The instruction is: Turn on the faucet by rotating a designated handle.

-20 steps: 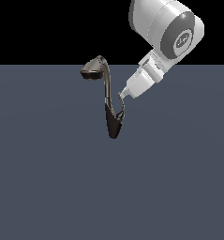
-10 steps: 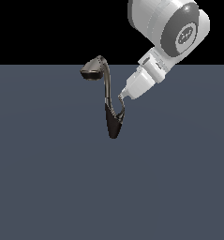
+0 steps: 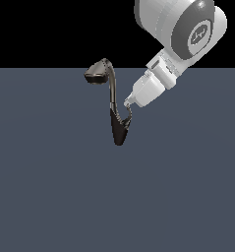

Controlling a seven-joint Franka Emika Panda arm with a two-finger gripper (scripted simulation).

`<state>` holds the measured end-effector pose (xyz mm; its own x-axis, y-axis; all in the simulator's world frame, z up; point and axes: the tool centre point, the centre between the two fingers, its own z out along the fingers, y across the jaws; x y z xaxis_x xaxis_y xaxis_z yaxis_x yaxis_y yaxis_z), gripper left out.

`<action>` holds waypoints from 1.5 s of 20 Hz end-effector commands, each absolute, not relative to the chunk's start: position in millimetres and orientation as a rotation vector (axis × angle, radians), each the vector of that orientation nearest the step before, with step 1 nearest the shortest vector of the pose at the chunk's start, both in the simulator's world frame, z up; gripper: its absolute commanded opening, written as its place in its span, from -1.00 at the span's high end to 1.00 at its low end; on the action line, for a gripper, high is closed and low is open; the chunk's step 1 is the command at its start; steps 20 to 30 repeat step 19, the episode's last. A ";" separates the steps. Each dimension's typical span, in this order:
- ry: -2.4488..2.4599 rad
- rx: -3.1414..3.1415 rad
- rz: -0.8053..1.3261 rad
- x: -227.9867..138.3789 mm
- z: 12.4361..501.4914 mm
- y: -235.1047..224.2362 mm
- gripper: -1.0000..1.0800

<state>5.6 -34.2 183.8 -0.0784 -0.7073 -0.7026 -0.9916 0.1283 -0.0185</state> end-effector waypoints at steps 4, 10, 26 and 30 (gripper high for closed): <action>1.851 -1.635 0.674 -21.6 175.4 -36.6 1.00; 1.835 -1.643 0.660 -26.0 176.5 -37.9 1.00; 1.847 -1.637 0.676 -52.5 139.4 -68.9 1.00; 1.847 -1.637 0.676 -52.5 139.4 -68.9 1.00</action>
